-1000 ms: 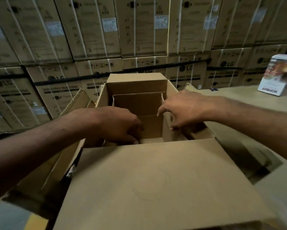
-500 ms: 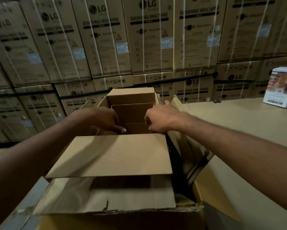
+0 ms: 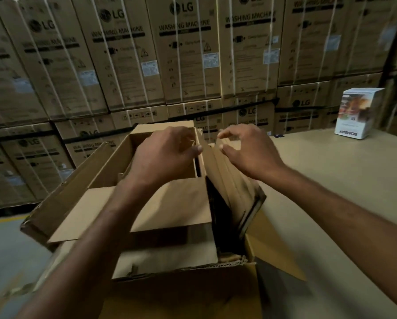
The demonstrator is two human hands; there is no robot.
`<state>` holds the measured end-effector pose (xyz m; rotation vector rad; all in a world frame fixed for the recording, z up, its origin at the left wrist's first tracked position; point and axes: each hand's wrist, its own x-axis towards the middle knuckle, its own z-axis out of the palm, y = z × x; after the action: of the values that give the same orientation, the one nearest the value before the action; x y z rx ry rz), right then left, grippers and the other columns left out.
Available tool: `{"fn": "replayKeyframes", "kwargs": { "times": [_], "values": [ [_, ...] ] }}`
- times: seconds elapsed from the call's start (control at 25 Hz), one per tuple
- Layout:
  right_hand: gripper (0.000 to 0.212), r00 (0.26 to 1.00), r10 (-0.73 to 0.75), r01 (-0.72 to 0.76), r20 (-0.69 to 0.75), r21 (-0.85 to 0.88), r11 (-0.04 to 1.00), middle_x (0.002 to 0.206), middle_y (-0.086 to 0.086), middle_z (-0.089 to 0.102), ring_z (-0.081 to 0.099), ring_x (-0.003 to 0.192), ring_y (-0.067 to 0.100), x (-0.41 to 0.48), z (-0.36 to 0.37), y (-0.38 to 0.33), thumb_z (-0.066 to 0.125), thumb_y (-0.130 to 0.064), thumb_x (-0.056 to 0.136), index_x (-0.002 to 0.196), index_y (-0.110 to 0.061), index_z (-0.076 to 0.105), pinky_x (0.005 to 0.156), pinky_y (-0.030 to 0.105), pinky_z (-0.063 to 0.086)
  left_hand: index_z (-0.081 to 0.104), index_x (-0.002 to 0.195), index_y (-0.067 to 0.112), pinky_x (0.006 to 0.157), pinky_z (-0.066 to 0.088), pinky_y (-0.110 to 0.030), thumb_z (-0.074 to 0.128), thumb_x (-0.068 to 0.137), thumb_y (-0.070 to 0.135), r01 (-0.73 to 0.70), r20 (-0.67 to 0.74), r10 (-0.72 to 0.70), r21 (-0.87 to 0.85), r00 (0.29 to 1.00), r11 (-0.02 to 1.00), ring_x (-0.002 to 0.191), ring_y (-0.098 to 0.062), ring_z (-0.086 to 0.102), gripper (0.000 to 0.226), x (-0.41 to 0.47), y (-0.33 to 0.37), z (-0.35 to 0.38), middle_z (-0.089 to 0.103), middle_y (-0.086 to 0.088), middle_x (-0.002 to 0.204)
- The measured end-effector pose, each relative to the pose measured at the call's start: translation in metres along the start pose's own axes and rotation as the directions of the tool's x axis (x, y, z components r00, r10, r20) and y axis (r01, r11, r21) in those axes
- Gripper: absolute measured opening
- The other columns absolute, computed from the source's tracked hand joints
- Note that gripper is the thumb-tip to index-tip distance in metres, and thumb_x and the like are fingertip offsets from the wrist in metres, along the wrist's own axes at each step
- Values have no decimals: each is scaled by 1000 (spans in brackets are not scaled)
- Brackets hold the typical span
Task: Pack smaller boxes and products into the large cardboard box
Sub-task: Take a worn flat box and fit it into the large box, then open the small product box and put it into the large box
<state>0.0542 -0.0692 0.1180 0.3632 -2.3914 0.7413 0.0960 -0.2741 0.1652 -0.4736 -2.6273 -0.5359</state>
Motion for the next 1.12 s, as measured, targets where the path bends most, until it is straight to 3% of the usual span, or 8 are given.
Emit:
{"fn": "replayKeyframes", "kwargs": {
  "times": [0.12,0.24,0.4,0.56,0.72,0.96,1.12],
  "values": [
    [27,999,2,-4,-46,-57,998,124,-11,68,54,122,13,-36,-28,31,68,-35,94,121,-33,70,102,36,38,58,138,31,86,53,-28,61,97,49,-91,-72,87,-46,994,995,111,-5,63,45,-13,46,30,65,11,132],
    [28,996,46,-53,-79,-94,994,123,-12,69,55,121,12,-82,-63,72,69,-36,94,121,-32,70,102,38,41,56,141,31,93,50,-27,61,98,47,-144,-148,125,-123,981,982,119,-4,60,46,-33,100,69,63,12,136],
    [30,984,173,-173,-44,-12,985,121,-18,68,57,116,3,-157,-121,153,73,-35,93,123,-33,70,101,29,45,60,137,26,99,53,-31,65,99,26,-197,-229,134,-281,964,939,121,-5,60,38,-60,182,139,65,10,134],
    [31,941,335,-339,47,130,932,114,-24,70,62,110,-6,-231,-187,240,78,-31,90,120,-33,72,97,23,50,62,134,27,98,48,-19,64,99,23,-131,-138,77,-441,987,888,121,0,59,35,-83,280,226,66,15,132],
    [30,891,448,-454,74,156,877,109,-24,71,63,108,-6,-288,-242,306,78,-30,89,119,-33,72,93,30,55,62,131,32,95,54,-29,63,99,38,-45,15,60,-495,998,868,118,2,60,33,-99,363,296,67,18,128],
    [37,857,513,-510,57,-61,858,121,-17,68,58,117,6,-342,-294,403,73,-30,93,129,-30,67,101,30,49,59,128,38,77,58,-33,61,96,53,17,176,85,-510,981,860,105,5,63,35,-83,456,380,69,23,114],
    [36,839,543,-537,33,-116,836,122,-14,68,57,116,8,-354,-320,477,72,-27,93,129,-28,68,99,31,48,58,126,41,72,59,-34,62,97,47,64,238,92,-573,967,817,96,6,66,30,-54,509,441,69,24,111]
  ]
}}
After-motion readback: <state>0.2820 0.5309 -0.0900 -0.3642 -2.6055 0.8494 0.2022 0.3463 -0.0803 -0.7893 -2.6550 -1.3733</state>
